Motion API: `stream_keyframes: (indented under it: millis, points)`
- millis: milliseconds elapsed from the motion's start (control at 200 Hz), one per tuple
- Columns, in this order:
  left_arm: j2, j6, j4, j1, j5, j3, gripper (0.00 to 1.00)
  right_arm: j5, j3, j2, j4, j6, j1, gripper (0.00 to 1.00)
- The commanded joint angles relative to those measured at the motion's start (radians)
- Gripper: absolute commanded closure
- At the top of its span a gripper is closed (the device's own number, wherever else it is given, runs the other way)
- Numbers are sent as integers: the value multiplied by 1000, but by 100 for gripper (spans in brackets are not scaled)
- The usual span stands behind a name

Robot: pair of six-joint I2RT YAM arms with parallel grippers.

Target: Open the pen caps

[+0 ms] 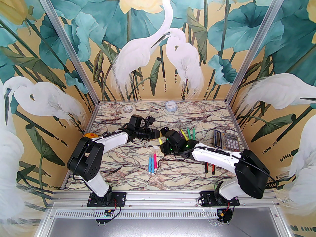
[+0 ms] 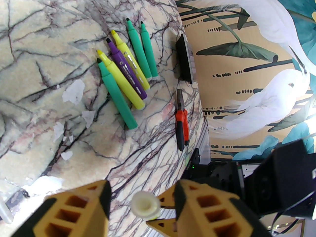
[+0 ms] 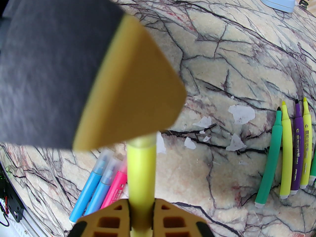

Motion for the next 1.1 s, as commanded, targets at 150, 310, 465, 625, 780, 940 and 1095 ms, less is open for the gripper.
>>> stream_keyframes:
  millis: [150,310,465,625,780,940,1095]
  points:
    - [22,7,6,-9,32,27,67,3,30,-9,12,-25,-7,85]
    - [22,2,7,-9,39,30,81,10,30,-15,12,-23,-9,85]
    - [16,-3,6,-9,39,30,87,15,20,-17,17,-18,-9,74]
    - [13,-9,1,-9,44,38,93,16,9,-16,21,-14,-9,65]
    - [10,-18,5,-9,51,41,95,12,0,-16,26,-10,-9,59]
    - [-5,-26,15,-9,61,33,96,-2,0,-12,30,-9,-11,57]
    - [-14,-29,17,-8,61,29,96,-17,1,-9,39,-6,-11,53]
